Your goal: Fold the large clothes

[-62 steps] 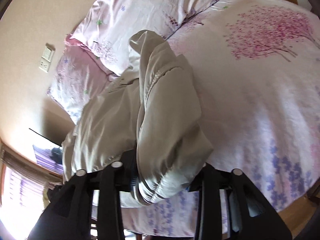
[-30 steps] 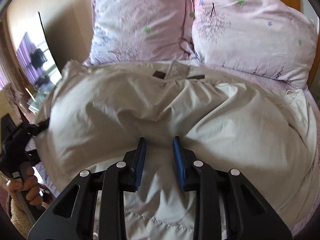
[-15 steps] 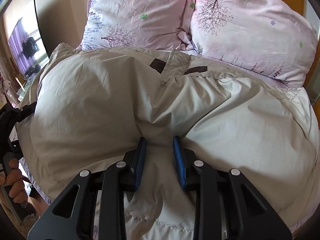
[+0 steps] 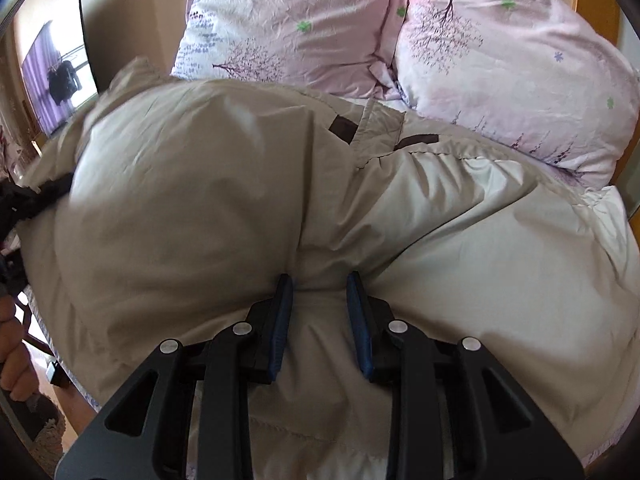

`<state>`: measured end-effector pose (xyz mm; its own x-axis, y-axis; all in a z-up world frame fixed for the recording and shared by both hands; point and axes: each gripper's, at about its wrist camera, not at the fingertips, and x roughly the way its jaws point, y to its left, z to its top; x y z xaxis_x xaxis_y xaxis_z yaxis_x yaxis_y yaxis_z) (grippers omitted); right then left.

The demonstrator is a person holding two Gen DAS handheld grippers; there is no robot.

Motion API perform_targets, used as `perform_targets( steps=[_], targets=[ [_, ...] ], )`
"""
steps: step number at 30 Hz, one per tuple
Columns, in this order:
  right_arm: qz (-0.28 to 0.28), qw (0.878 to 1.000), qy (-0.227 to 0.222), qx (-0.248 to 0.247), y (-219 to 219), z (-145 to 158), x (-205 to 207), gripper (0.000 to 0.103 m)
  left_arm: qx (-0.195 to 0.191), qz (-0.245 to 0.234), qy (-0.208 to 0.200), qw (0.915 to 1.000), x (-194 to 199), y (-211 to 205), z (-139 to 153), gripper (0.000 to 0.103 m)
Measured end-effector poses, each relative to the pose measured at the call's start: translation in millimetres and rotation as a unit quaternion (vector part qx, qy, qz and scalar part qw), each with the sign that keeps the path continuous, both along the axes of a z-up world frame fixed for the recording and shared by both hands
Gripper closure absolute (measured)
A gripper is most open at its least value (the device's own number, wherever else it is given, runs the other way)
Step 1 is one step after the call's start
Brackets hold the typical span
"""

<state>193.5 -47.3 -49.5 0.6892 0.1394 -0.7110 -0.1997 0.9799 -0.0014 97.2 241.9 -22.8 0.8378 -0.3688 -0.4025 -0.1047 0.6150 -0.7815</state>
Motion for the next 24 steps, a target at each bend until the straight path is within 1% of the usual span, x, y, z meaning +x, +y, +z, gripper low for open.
perform_targets(
  steps=[2,4,8,11,16,19,21,24],
  targets=[
    [0.003,1.0,0.014,0.015,-4,-3,6,0.073,0.019,-0.011,-0.026,0.9994,-1,-9,16,0.072],
    [0.004,0.999,0.025,0.026,-8,-5,10,0.073,0.034,-0.025,-0.052,0.9977,-3,-21,33,0.072],
    [0.005,0.998,0.039,0.04,-11,-7,15,0.073,0.062,-0.061,-0.101,0.9911,-2,-50,65,0.072],
    [0.004,0.997,0.048,0.053,-15,-9,19,0.073,0.076,-0.085,-0.124,0.9857,0,-71,82,0.072],
    [0.009,0.995,0.059,0.078,-24,-8,22,0.073,0.099,-0.115,-0.155,0.9761,2,-109,101,0.072],
    [0.01,0.992,0.059,0.112,-41,-2,14,0.073,0.107,-0.128,-0.173,0.9706,2,-130,112,0.071],
    [0.013,0.99,0.048,0.135,-58,6,2,0.073,0.115,-0.142,-0.187,0.9653,0,-148,120,0.071],
    [0.006,0.987,0.025,0.157,-89,16,-17,0.073,0.143,-0.161,-0.207,0.9544,-3,-182,131,0.07]
  ],
)
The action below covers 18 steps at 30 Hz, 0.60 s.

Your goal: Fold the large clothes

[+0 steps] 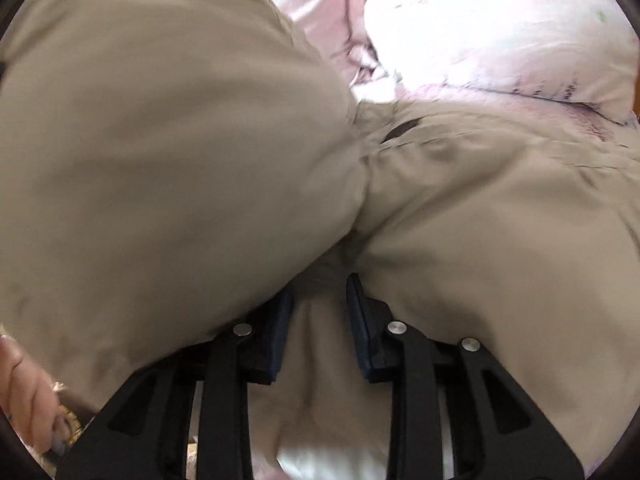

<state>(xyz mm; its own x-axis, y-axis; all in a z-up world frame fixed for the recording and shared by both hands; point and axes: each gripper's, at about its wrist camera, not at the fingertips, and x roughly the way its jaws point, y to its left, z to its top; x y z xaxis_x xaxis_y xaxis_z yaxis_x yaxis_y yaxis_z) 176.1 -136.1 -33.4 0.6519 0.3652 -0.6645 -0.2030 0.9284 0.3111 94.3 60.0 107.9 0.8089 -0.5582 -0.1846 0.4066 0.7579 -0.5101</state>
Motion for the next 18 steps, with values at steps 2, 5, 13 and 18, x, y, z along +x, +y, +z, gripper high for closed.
perform_targets(
  steps=[2,5,13,18],
  targets=[
    [-0.015,1.0,-0.012,0.011,-21,6,-12,0.073,0.018,-0.009,-0.013,0.9997,-5,-18,4,0.069],
    [-0.046,0.998,-0.033,0.032,-59,13,-31,0.073,0.047,-0.029,-0.035,0.9979,-13,-50,8,0.069],
    [-0.206,0.975,-0.062,0.048,-175,15,-67,0.062,0.122,-0.116,-0.059,0.984,-23,-144,-2,0.066],
    [-0.273,0.956,-0.067,0.085,-239,14,-88,0.062,0.165,-0.173,-0.057,0.9694,-25,-199,-22,0.064]
  ],
)
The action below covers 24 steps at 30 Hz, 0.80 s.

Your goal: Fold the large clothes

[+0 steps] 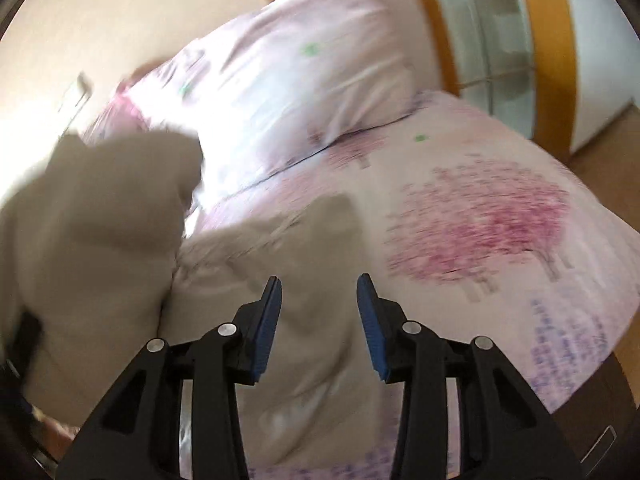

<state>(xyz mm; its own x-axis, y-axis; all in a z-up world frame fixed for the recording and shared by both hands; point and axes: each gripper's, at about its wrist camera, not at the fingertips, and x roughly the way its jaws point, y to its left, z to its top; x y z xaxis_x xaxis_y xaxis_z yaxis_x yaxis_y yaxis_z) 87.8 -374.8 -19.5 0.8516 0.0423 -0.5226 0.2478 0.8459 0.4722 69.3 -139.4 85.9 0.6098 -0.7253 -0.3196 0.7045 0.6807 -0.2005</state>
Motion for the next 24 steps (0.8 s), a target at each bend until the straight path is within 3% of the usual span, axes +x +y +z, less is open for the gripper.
perform_targets(
  steps=[4,8,11,14,21,22,23,24],
  targets=[
    [0.012,0.999,-0.025,0.02,-22,13,-4,0.062,0.043,-0.028,-0.006,0.9987,-4,-35,-20,0.06],
    [0.088,0.993,-0.057,0.048,-16,31,-6,0.051,0.088,-0.049,-0.033,0.9944,-15,-63,-35,0.054],
    [0.161,0.982,-0.069,0.073,-9,42,1,0.05,0.114,-0.056,-0.049,0.9907,-18,-78,-43,0.05],
    [0.213,0.973,-0.055,0.074,8,48,14,0.049,0.139,-0.064,-0.06,0.9864,-24,-92,-51,0.047],
    [0.231,0.972,0.0,0.049,29,35,38,0.049,0.189,-0.062,-0.08,0.9768,-32,-119,-66,0.039],
    [0.229,0.972,0.009,0.046,28,30,41,0.053,0.196,-0.061,-0.084,0.9751,-33,-122,-69,0.038],
    [0.226,0.973,0.017,0.048,26,26,45,0.072,0.203,-0.059,-0.089,0.9733,-34,-125,-71,0.037],
    [0.228,0.972,0.02,0.057,23,20,48,0.076,0.209,-0.056,-0.094,0.9717,-35,-128,-73,0.036]
  ],
)
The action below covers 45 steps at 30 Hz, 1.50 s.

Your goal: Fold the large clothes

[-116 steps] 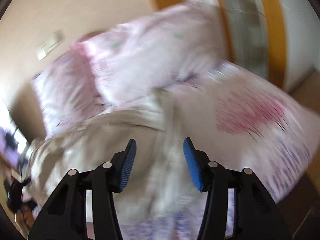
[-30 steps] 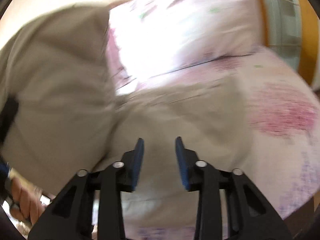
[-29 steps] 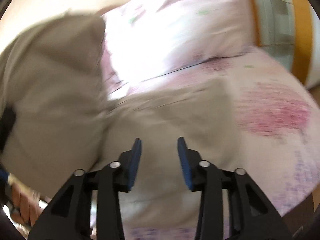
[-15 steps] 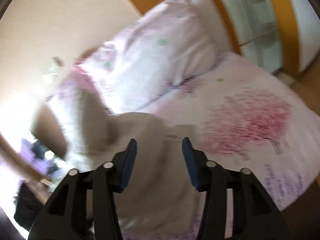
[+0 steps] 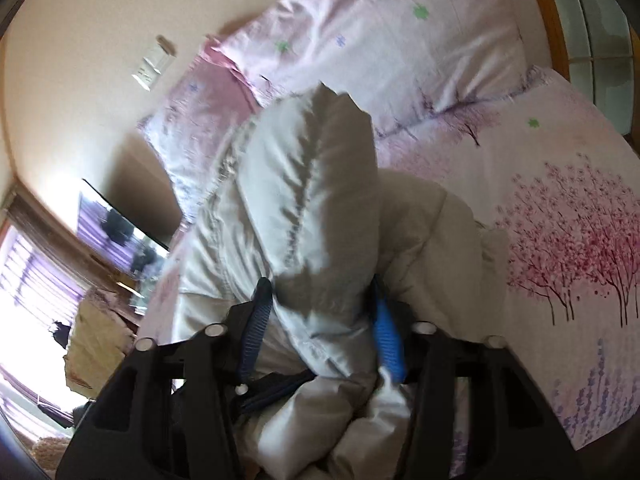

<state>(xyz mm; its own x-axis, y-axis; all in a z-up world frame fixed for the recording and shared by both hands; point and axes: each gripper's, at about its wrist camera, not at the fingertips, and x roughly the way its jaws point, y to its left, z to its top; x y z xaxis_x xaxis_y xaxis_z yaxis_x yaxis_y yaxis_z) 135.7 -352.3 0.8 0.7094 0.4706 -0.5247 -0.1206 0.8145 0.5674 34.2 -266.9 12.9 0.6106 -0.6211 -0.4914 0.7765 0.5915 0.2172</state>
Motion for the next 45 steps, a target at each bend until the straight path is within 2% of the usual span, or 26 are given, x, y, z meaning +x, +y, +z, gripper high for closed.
perform_targets(
  steps=[2,5,6,8,11,13,15,18,20,26,36,45],
  targets=[
    [0.006,1.0,0.007,0.021,-5,-6,2,0.085,0.009,0.001,-0.011,0.9999,-3,-3,1,0.036],
    [0.006,1.0,0.001,0.014,-5,-5,2,0.088,0.007,-0.005,-0.008,0.9999,-9,12,11,0.036],
    [0.005,1.0,0.0,0.01,-4,-5,1,0.088,-0.001,-0.006,-0.002,1.0,-12,26,20,0.035],
    [0.003,1.0,-0.002,0.003,-2,-4,2,0.088,-0.015,0.0,0.006,0.9999,-14,48,34,0.026],
    [0.0,1.0,-0.002,-0.005,-3,-4,5,0.089,-0.048,0.046,0.021,0.9975,2,97,64,0.021],
    [-0.004,1.0,-0.002,-0.013,-3,-3,7,0.089,-0.069,0.101,0.039,0.9917,27,132,82,0.018],
    [-0.009,1.0,-0.002,-0.022,-3,-1,7,0.09,-0.076,0.169,0.051,0.9815,59,156,91,0.018],
    [-0.017,0.999,-0.002,-0.037,-3,1,6,0.09,-0.087,0.223,0.088,0.967,98,176,92,0.018],
    [-0.022,0.999,0.002,-0.044,-5,1,6,0.09,-0.091,0.239,0.102,0.9613,112,185,85,0.018],
    [-0.043,0.998,0.014,-0.045,-19,-6,6,0.09,-0.062,0.264,0.103,0.9569,134,190,67,0.017],
    [-0.054,0.998,0.039,-0.007,-45,-31,15,0.09,-0.016,0.246,0.085,0.9655,120,152,49,0.016],
    [-0.057,0.996,0.059,0.025,-67,-53,23,0.09,-0.008,0.237,0.095,0.9669,120,127,37,0.017]
  ],
)
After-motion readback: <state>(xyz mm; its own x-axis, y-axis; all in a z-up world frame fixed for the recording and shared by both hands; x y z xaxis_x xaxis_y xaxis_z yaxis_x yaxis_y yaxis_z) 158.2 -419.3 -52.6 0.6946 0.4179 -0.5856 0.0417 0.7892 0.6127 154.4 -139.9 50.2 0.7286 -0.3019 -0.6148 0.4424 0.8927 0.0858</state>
